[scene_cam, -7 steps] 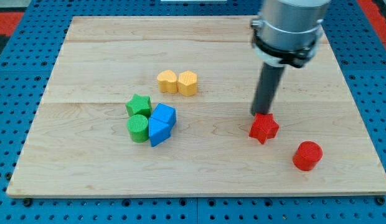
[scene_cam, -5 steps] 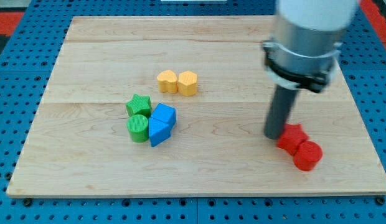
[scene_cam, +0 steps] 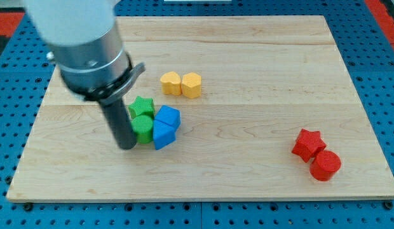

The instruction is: Move the green circle towards the right side

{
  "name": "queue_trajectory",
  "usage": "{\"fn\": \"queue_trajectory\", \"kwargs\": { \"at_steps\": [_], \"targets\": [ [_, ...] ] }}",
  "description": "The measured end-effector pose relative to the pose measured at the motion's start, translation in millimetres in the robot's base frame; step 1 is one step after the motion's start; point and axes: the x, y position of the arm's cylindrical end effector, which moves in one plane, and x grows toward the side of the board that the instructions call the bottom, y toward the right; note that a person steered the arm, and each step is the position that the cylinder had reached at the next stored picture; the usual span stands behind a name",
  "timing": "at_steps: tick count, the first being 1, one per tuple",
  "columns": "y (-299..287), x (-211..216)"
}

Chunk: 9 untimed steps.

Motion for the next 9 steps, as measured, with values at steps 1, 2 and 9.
{"fn": "queue_trajectory", "kwargs": {
  "at_steps": [1, 2, 9],
  "targets": [
    [31, -32],
    [44, -51],
    [156, -80]
  ]
}}
